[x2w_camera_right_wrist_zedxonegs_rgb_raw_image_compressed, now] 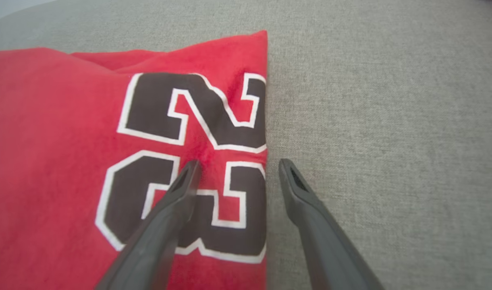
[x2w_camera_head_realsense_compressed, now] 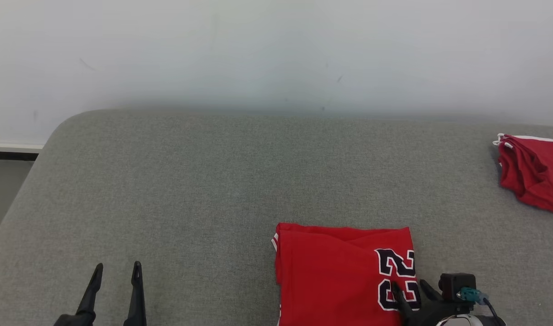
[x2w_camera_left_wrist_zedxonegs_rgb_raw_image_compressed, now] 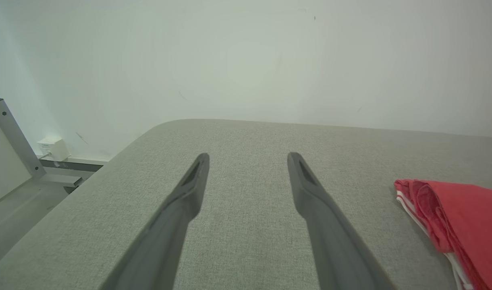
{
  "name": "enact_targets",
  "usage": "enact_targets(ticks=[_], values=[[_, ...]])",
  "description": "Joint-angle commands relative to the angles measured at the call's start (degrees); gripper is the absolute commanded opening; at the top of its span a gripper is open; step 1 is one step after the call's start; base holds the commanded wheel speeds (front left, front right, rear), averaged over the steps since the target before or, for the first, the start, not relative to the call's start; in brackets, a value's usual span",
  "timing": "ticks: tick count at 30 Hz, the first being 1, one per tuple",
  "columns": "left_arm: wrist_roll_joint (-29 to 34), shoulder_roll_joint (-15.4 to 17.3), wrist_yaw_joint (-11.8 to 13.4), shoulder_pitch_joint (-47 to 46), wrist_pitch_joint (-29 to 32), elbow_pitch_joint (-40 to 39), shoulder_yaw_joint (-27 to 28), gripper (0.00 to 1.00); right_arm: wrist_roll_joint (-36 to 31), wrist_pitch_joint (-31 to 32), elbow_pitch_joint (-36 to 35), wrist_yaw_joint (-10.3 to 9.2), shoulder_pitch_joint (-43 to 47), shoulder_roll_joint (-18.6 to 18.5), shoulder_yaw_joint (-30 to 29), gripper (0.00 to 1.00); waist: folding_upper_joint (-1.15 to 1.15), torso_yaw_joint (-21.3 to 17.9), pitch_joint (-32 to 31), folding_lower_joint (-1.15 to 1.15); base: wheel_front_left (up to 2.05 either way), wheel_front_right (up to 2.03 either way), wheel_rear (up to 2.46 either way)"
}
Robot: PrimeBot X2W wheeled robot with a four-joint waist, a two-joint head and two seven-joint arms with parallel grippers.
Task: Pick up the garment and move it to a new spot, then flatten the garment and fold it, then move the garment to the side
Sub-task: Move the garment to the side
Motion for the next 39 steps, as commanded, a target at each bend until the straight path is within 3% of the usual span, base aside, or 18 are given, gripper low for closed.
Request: enact_targets(ticks=[1, 3, 4, 5, 6, 12, 20, 31, 39], values=[[0.4, -0.1, -0.3, -0.7, -0.2, 0.1, 0.2, 1.00, 0.1, -0.1, 0.6, -0.15, -0.5, 0.3, 0.3, 1.00, 0.00, -0.1, 0.1, 0.00, 0.00, 0.00, 0.00], [0.5, -0.3, -0.4, -0.9, -0.2, 0.2, 0.3, 1.00, 0.5, 0.8, 3.6, -0.15, -1.3, 0.7, 1.2, 1.00, 0.00, -0.1, 0.2, 0.00, 0.00, 0.00, 0.00], [0.5, -0.4, -0.4, -1.0, -0.2, 0.2, 0.4, 1.00, 0.7, 0.5, 4.7, -0.15, -1.8, 1.0, 1.6, 0.64, 0.00, 0.0, 0.3, 0.00, 0.00, 0.00, 0.00], [0.6, -0.4, -0.3, -1.1, -0.2, 0.3, 0.4, 1.00, 0.8, 0.3, 5.7, -0.15, -2.3, 1.1, 2.0, 0.40, 0.00, 0.1, 0.3, 0.00, 0.00, 0.00, 0.00], [0.7, -0.4, -0.3, -1.2, -0.2, 0.4, 0.4, 1.00, 1.1, 0.1, 6.8, -0.15, -2.8, 1.2, 2.3, 0.00, 0.00, 0.1, 0.3, 0.00, 0.00, 0.00, 0.00], [0.8, -0.6, -0.5, -1.0, -0.2, 0.3, 1.3, 1.00, 2.5, -2.3, 9.3, -0.15, -8.0, 0.9, 4.4, 0.00, 0.00, -0.1, 1.0, 0.00, 0.00, 0.00, 0.00], [1.4, -1.4, -1.0, -2.7, -0.2, -0.7, 1.2, 1.00, 4.0, -3.4, 8.9, -0.15, -19.5, -2.2, 8.7, 0.00, 0.00, -0.9, 5.1, 0.00, 0.00, 0.00, 0.00], [2.3, -2.6, -1.9, -7.7, -0.2, -5.2, 1.6, 1.00, 6.4, -3.9, 8.7, -0.16, -34.8, -13.3, 10.2, 0.00, 0.00, -4.7, 16.1, 0.00, 0.00, 0.00, 0.00], [3.8, -1.5, -2.1, -10.1, -0.2, -10.1, 2.5, 1.00, 7.8, -4.7, 9.9, -0.15, -42.8, -20.6, 9.3, 0.00, 0.00, -10.2, 24.5, 0.00, 0.00, 0.00, 0.00]])
